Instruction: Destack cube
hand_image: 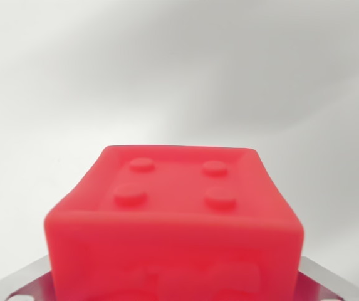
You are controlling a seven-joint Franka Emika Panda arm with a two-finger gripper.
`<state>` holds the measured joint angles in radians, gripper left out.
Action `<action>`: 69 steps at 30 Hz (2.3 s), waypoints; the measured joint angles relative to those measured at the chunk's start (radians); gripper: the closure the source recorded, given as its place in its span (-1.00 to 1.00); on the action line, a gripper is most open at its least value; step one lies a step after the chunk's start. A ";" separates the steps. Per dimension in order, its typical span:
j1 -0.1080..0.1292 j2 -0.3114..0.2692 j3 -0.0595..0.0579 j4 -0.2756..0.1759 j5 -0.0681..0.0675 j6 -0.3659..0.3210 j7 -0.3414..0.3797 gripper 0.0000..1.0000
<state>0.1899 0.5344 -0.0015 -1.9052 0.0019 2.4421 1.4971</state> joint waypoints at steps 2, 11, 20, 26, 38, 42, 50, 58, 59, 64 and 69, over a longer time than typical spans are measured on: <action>0.001 0.006 0.000 0.003 0.000 0.002 0.001 1.00; 0.001 0.065 -0.001 0.008 0.000 0.049 0.001 1.00; 0.001 0.114 -0.001 0.019 0.000 0.088 0.001 1.00; 0.001 0.143 -0.001 0.026 0.000 0.110 0.001 1.00; 0.001 0.186 -0.001 0.041 0.000 0.138 0.001 1.00; 0.001 0.198 -0.001 0.045 0.000 0.147 0.001 1.00; 0.001 0.205 -0.001 0.048 0.000 0.152 0.001 1.00; 0.001 0.205 -0.001 0.048 0.000 0.152 0.001 -1.00; 0.001 0.205 -0.001 0.048 0.000 0.152 0.001 -1.00; 0.001 0.208 -0.001 0.049 0.000 0.153 0.001 -1.00; 0.001 0.211 -0.001 0.049 0.000 0.155 0.001 -1.00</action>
<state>0.1913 0.7449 -0.0020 -1.8560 0.0019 2.5966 1.4985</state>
